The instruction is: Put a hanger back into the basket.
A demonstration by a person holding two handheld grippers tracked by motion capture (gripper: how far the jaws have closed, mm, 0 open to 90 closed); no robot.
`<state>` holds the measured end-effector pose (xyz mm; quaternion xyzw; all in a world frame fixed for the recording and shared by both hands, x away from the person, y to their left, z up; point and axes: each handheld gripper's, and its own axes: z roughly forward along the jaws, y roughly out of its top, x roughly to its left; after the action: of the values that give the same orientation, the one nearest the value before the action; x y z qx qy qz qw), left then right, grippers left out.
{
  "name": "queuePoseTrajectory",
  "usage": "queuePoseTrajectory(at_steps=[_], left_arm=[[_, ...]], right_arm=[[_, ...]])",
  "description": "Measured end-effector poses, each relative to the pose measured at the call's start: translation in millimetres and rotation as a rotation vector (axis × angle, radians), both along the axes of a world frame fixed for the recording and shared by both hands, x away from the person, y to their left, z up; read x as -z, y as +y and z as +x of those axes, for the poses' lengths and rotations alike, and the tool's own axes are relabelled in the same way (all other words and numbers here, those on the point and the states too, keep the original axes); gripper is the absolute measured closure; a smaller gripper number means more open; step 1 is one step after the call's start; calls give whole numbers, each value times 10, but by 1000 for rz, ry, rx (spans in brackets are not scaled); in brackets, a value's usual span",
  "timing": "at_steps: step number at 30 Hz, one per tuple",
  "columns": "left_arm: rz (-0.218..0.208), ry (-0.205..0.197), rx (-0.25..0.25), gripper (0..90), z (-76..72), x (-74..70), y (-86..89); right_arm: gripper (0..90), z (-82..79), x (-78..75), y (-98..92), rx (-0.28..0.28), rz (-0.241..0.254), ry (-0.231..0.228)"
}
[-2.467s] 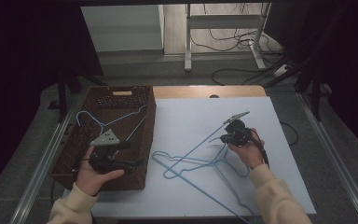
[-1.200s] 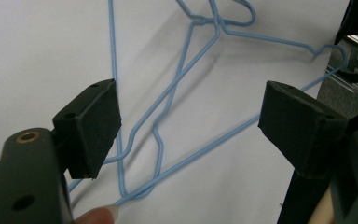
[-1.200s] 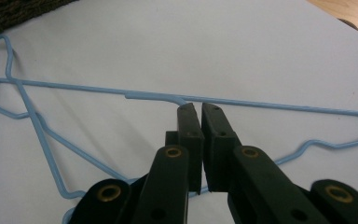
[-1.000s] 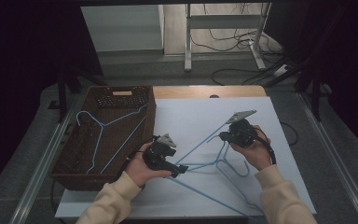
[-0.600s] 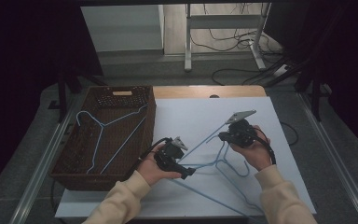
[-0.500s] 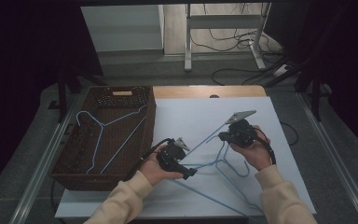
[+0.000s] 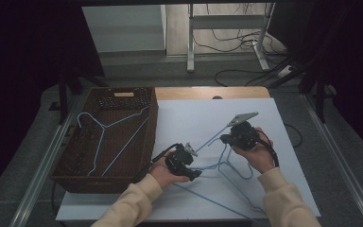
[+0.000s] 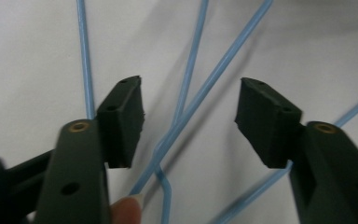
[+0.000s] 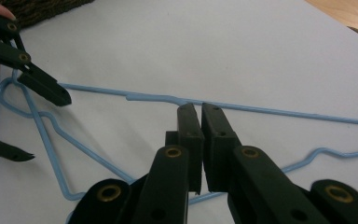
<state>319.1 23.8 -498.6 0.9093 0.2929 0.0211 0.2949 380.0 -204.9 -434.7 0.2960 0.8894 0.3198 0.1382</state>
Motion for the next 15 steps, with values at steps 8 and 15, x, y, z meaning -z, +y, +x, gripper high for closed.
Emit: queuePoseTrajectory(at_steps=[8, 15], left_arm=[[60, -50, 40, 705, -35, 17, -20], [104, -102, 96, 753, -87, -18, -59]], right_arm=[[872, -13, -24, 1, -5, 16, -4], [870, -27, -46, 6, -13, 36, -17]])
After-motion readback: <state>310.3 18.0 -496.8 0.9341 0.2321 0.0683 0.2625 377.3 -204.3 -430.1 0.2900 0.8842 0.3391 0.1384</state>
